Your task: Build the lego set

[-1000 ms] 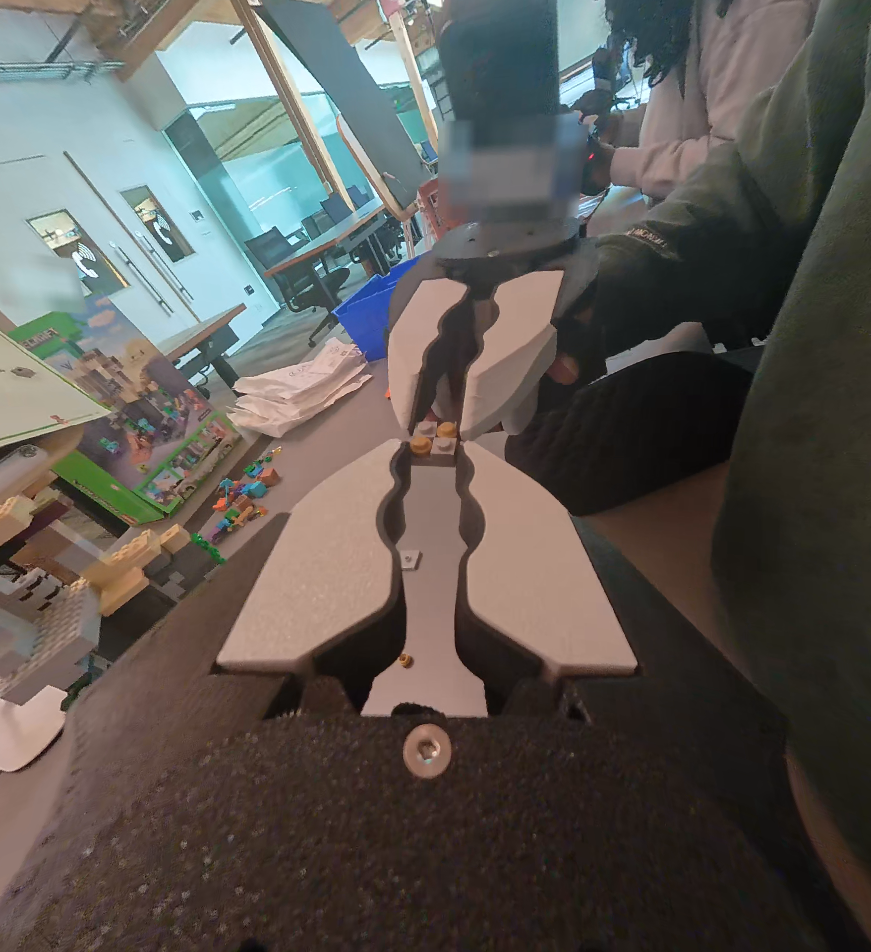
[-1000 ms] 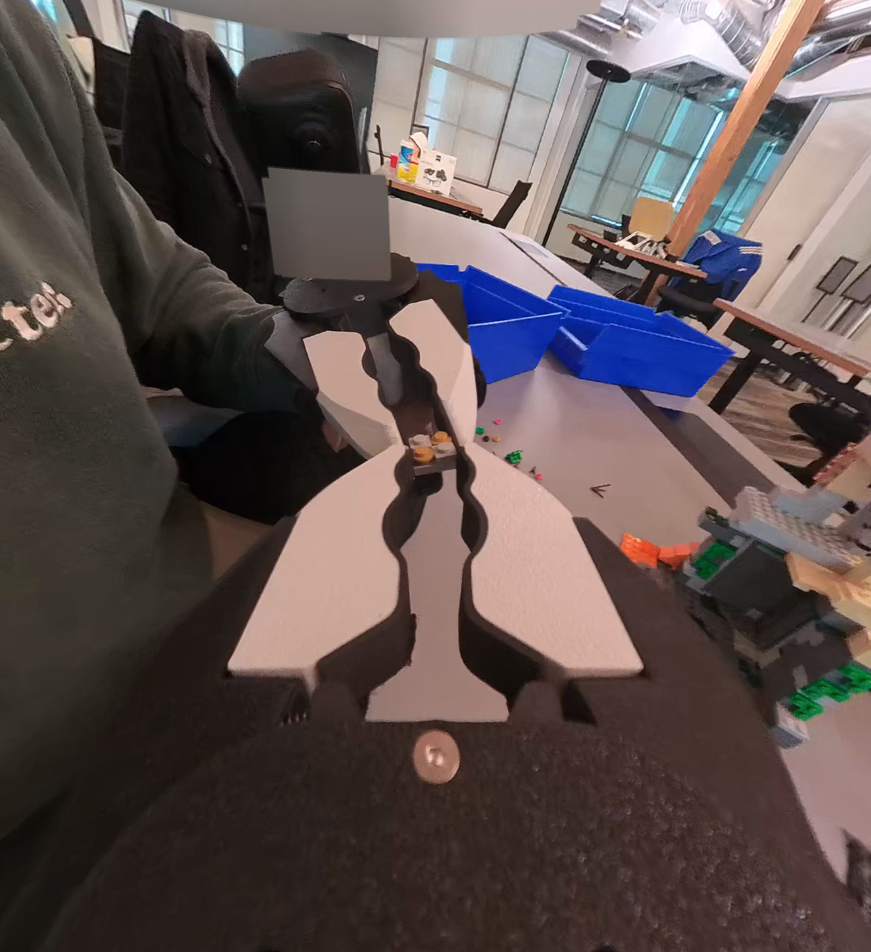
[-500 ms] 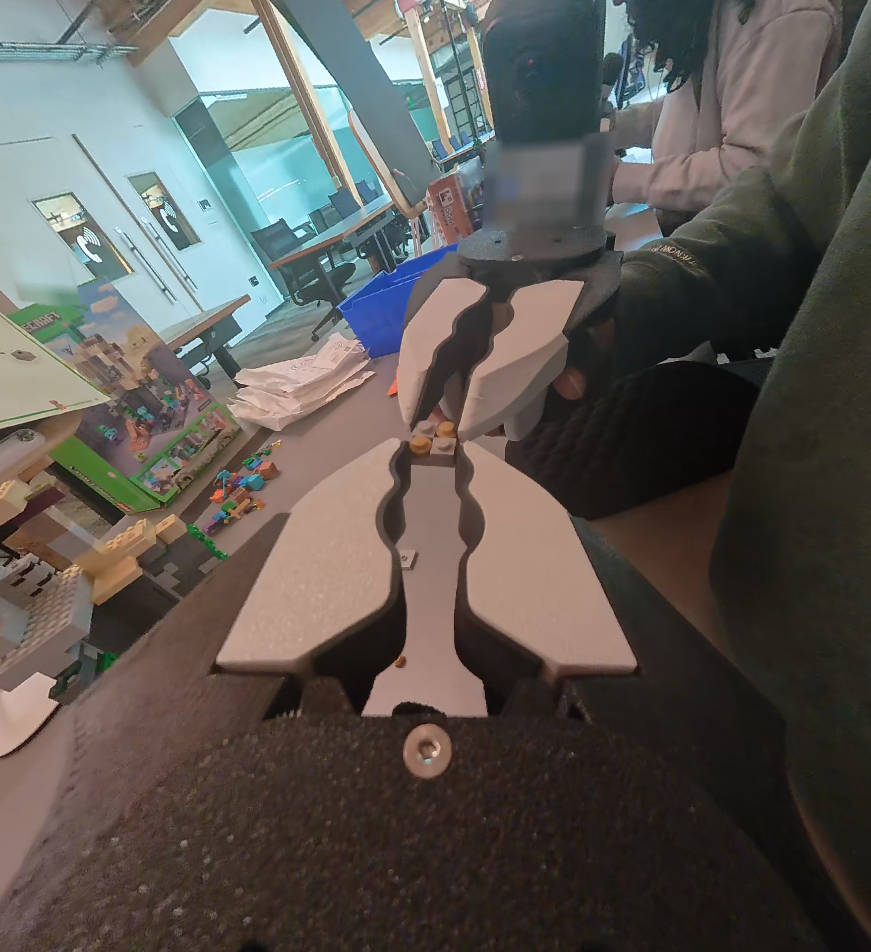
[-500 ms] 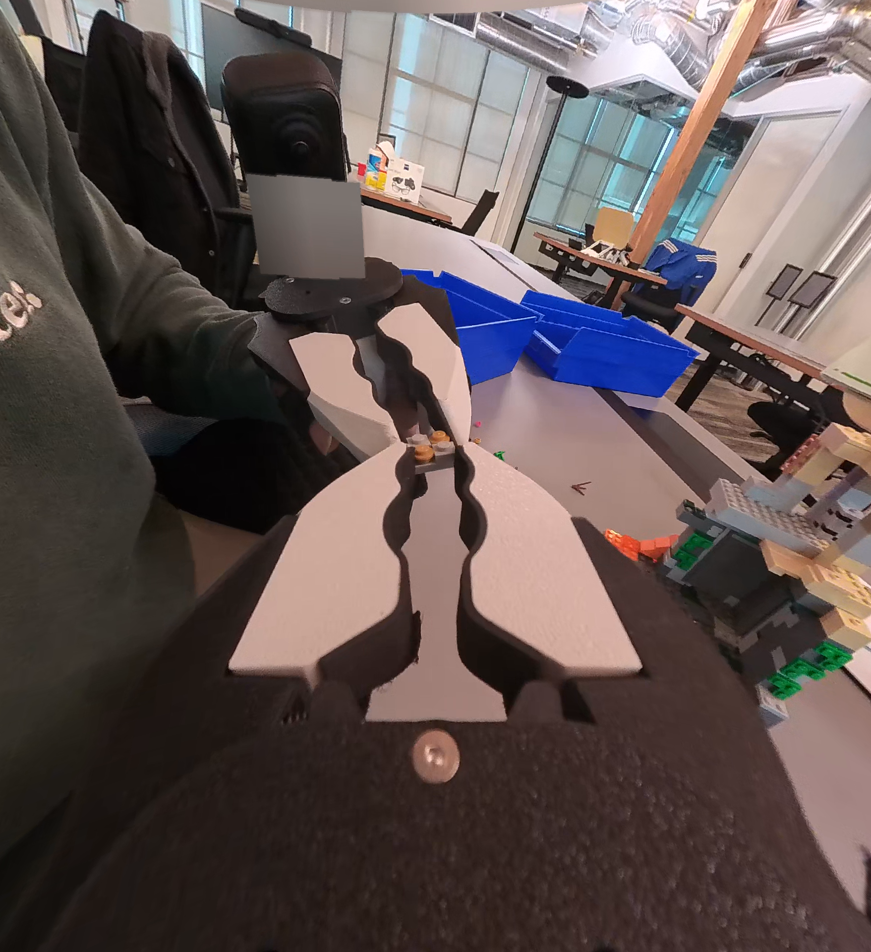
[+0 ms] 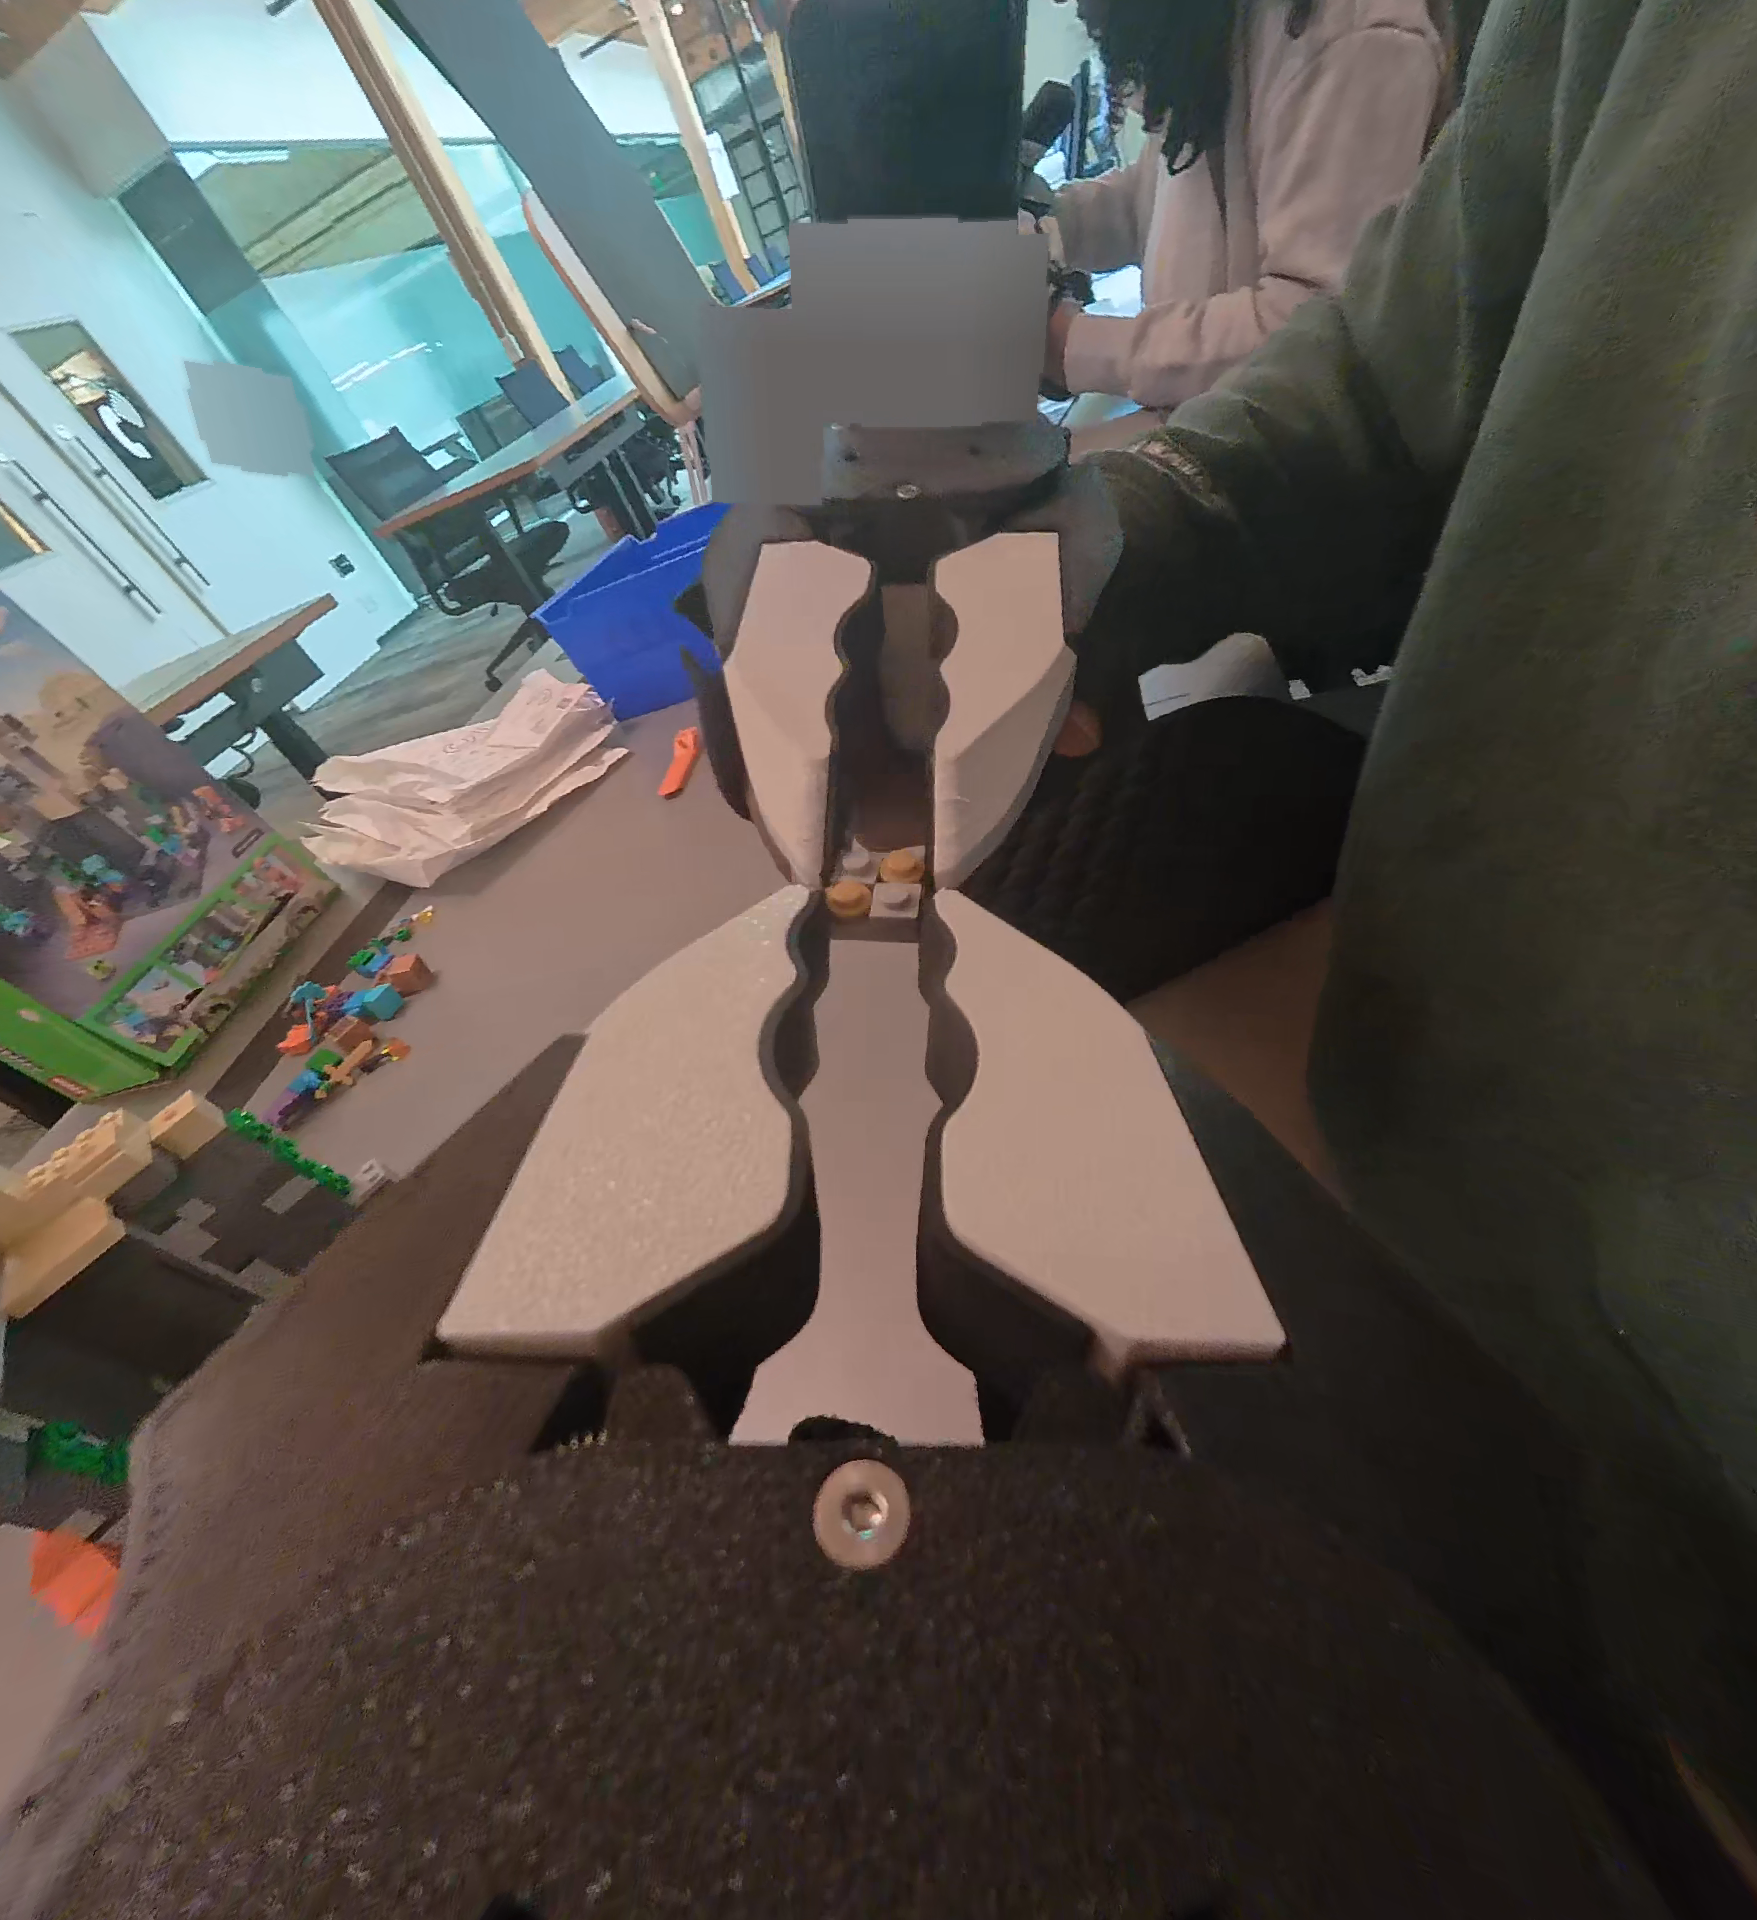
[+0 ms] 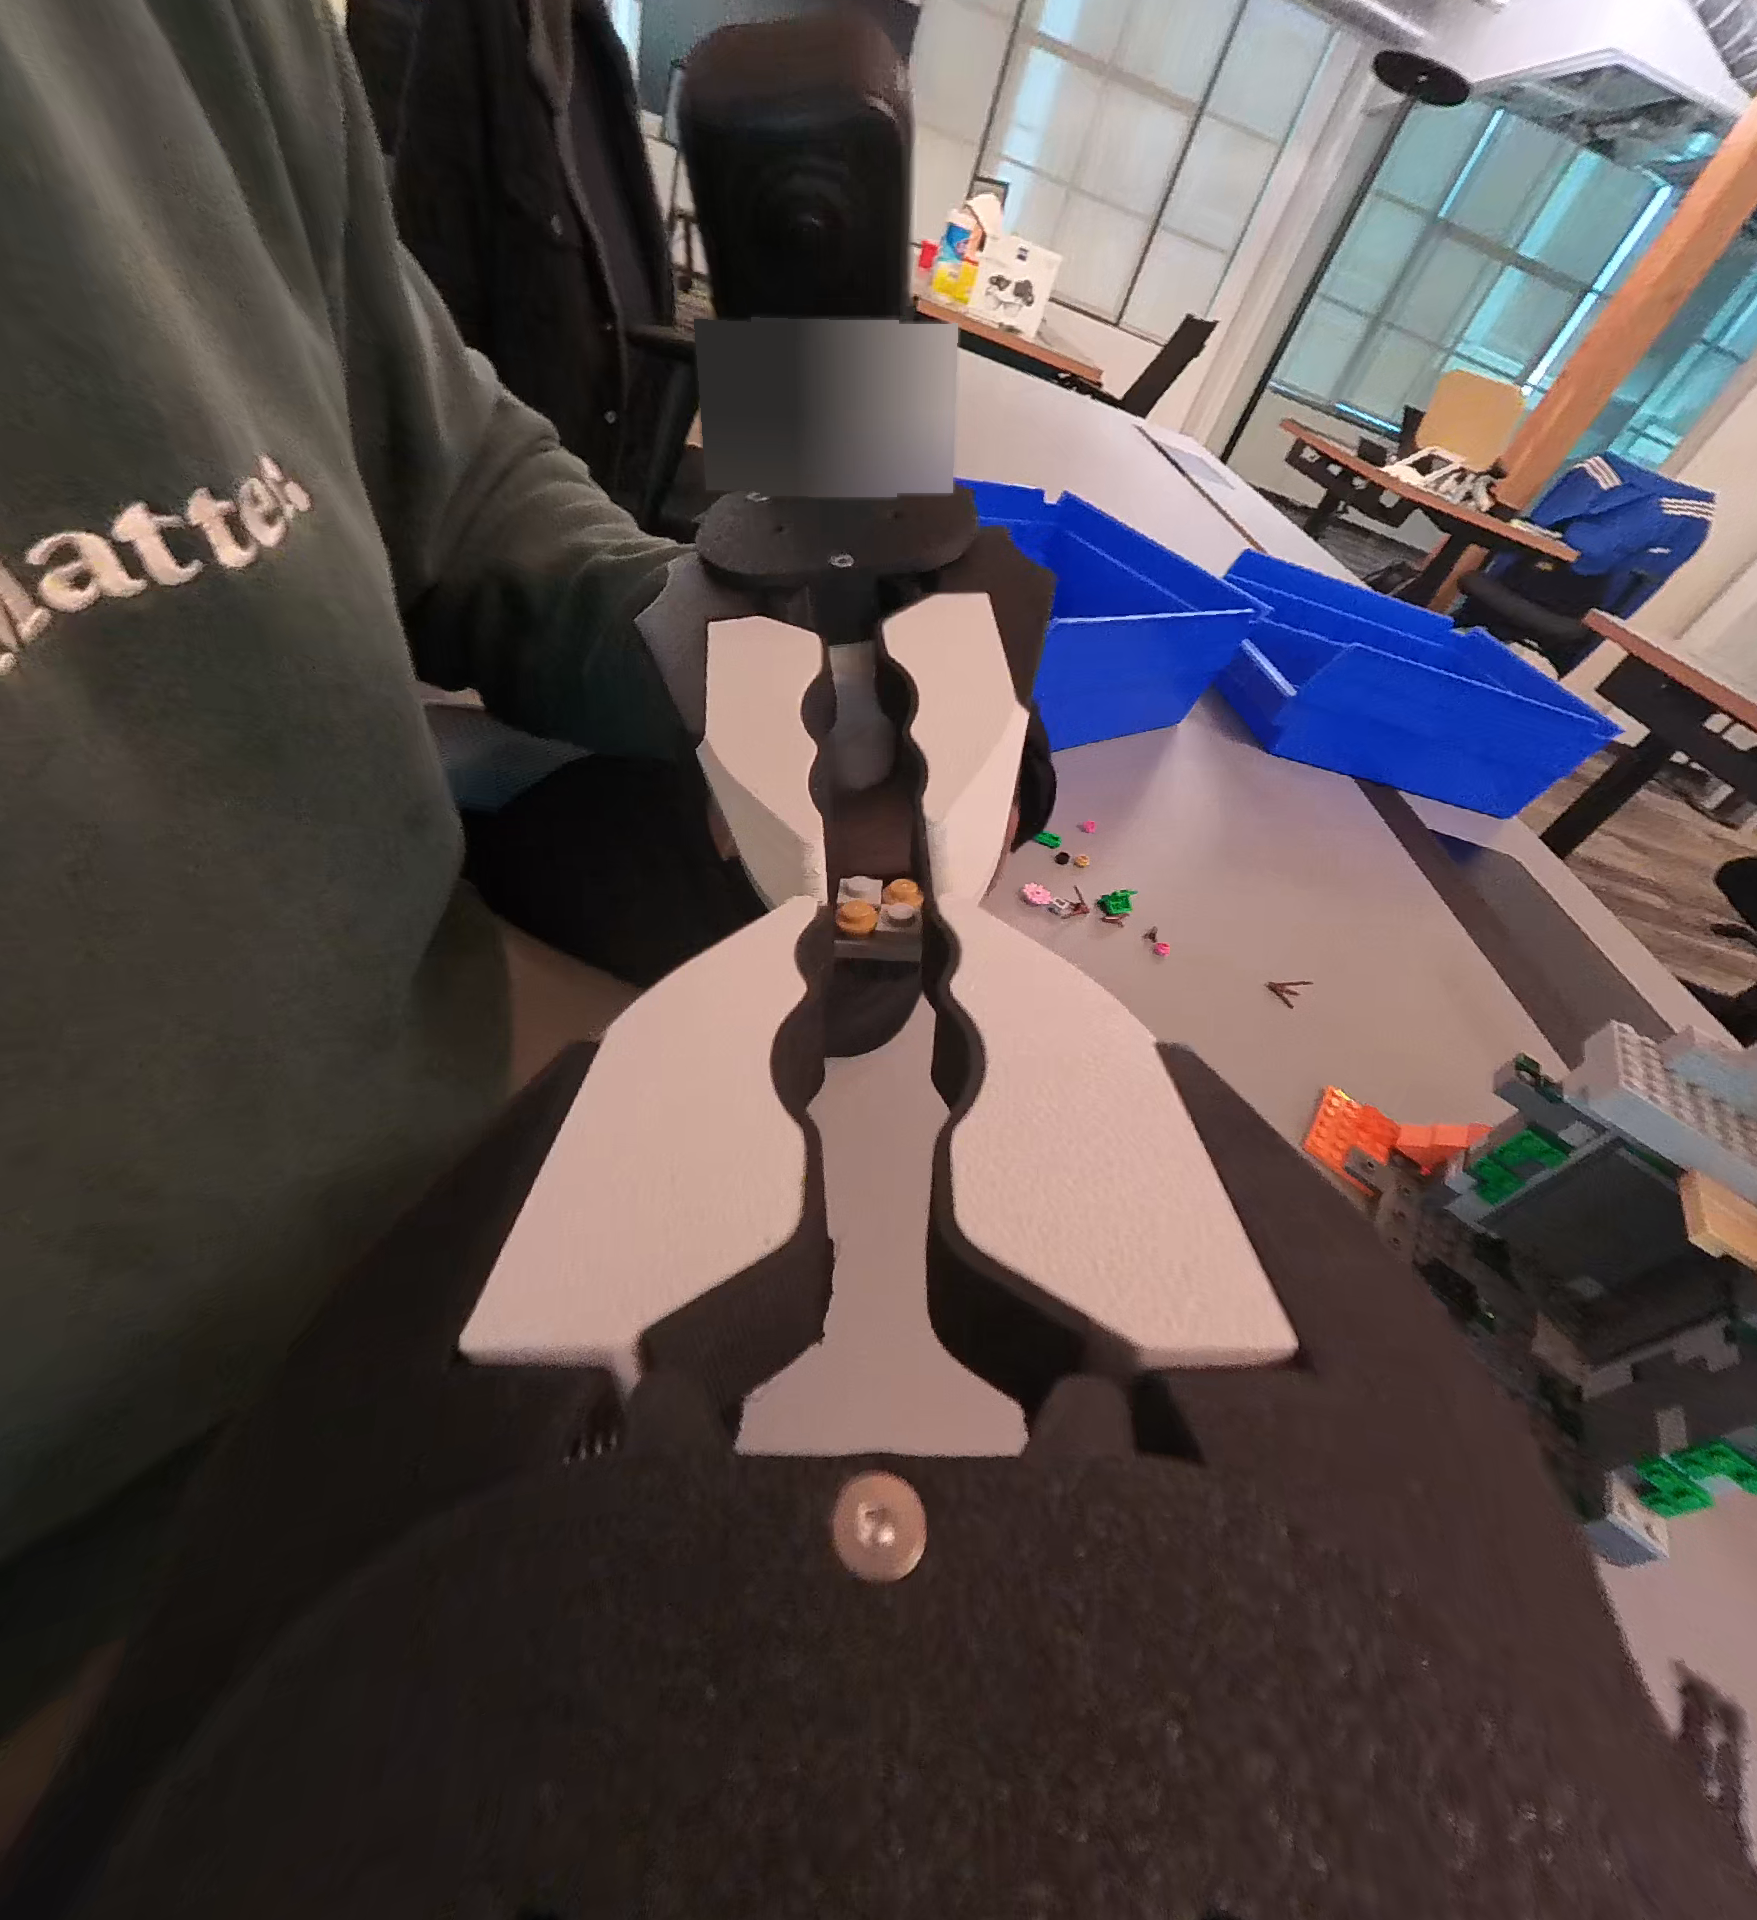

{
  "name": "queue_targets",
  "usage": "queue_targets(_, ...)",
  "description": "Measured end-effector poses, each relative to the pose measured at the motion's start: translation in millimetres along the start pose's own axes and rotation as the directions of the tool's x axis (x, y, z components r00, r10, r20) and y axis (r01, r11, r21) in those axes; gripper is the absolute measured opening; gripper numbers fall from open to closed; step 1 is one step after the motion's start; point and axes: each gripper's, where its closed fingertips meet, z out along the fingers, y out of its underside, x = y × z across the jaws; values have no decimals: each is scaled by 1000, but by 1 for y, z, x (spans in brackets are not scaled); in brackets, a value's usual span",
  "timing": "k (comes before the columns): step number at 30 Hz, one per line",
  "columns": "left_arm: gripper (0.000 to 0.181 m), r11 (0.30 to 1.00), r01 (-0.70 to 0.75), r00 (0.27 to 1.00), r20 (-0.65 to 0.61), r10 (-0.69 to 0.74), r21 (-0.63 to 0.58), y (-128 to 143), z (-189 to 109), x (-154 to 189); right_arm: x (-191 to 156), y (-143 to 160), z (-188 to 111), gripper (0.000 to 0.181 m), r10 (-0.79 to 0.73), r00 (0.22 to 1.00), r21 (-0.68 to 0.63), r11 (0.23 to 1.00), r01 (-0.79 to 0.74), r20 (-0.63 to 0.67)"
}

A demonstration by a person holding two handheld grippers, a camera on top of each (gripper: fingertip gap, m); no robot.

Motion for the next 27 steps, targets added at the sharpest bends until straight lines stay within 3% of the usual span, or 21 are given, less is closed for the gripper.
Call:
queue_targets(12, 16, 1000, 16, 996, -84, -16, 8, -1, 5, 9, -8, -1, -4, 15, -33, 997, -8, 999, 34, 68)
queue_targets(27, 16, 1000, 28, 998, -51, -28, -4, -2, 8, -3, 4, -1, -7, 16, 19, 1000, 12, 1000, -19, -23)
